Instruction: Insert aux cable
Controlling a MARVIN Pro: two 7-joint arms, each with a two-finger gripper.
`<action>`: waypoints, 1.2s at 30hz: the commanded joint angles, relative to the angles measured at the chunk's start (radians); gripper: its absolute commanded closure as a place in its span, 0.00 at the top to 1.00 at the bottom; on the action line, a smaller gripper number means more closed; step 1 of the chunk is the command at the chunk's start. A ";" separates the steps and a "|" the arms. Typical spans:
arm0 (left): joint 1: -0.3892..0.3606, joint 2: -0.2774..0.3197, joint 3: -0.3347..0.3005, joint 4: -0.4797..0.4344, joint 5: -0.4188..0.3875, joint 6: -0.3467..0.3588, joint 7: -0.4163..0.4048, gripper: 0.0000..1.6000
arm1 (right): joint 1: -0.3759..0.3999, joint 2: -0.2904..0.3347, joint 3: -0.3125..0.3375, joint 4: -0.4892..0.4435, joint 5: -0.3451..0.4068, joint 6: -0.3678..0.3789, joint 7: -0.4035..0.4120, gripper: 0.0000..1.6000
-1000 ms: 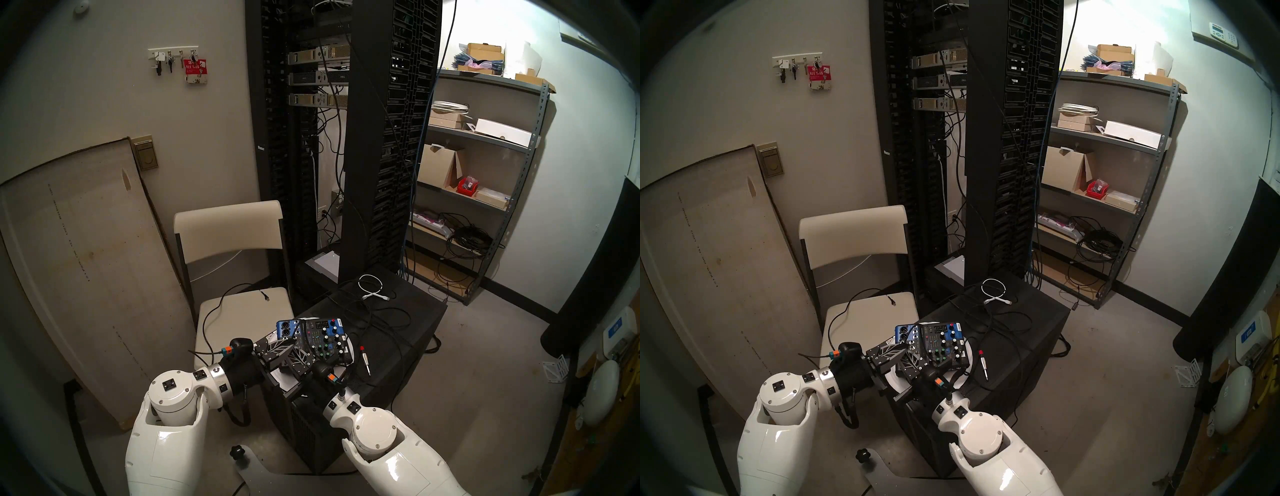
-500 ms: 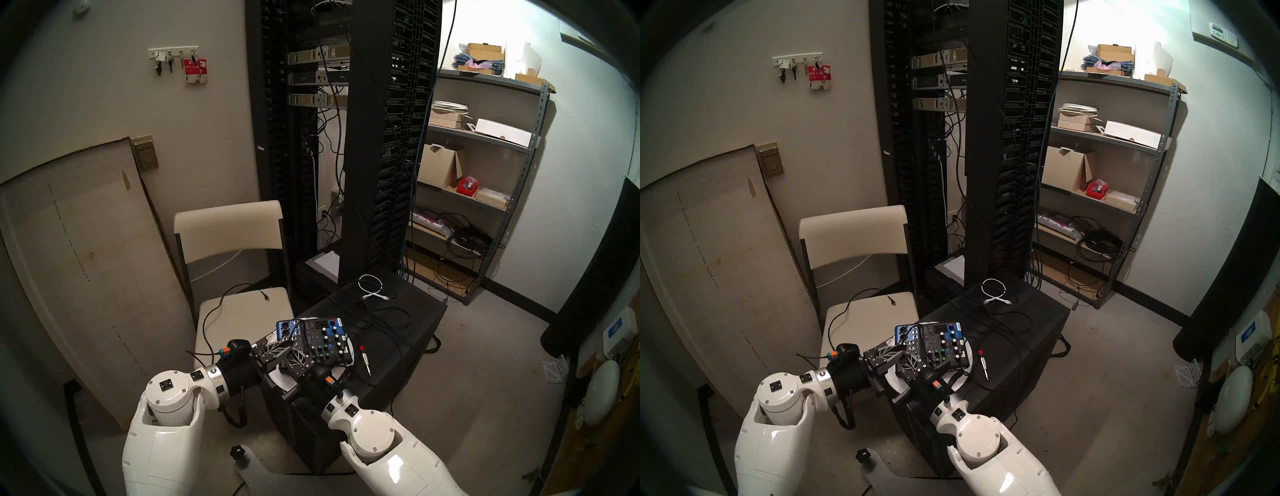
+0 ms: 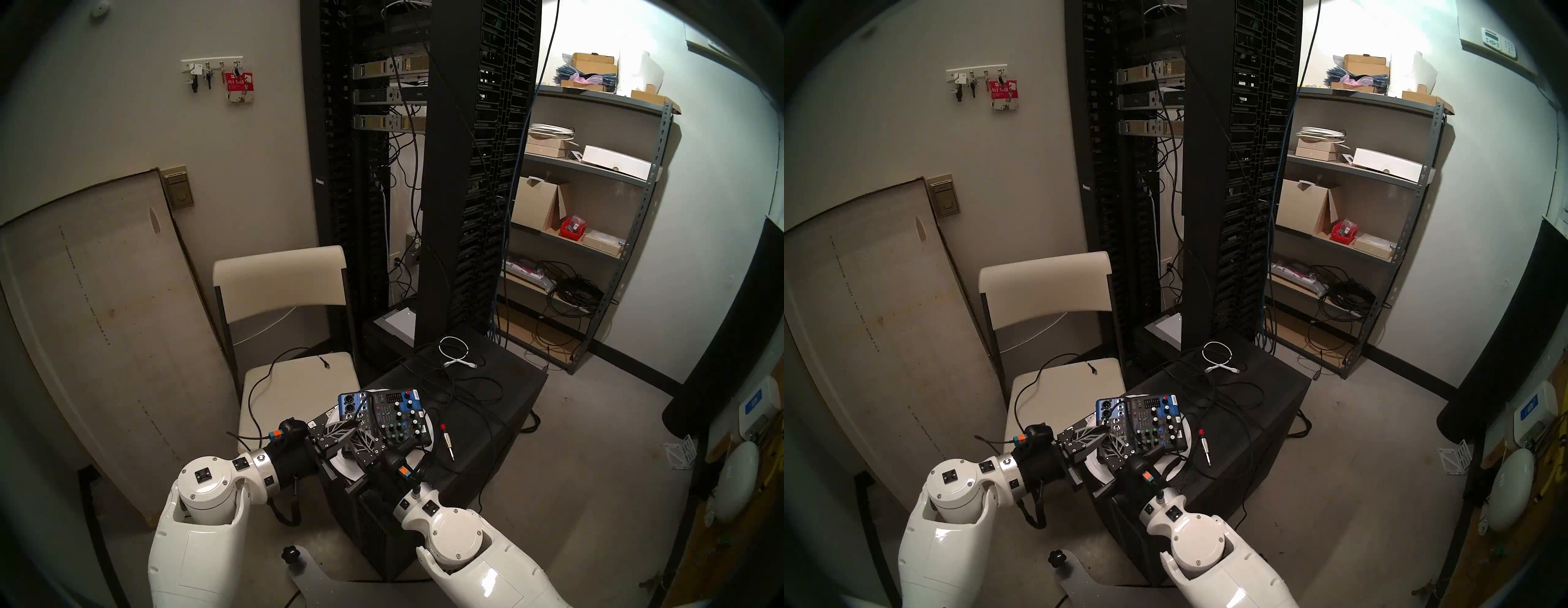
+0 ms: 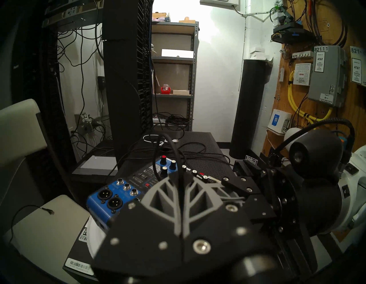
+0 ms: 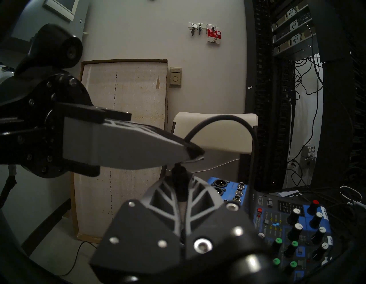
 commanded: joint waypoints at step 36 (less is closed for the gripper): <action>-0.001 0.053 0.025 0.042 0.085 -0.031 0.022 0.00 | 0.044 0.000 -0.035 0.048 0.000 -0.037 -0.048 0.00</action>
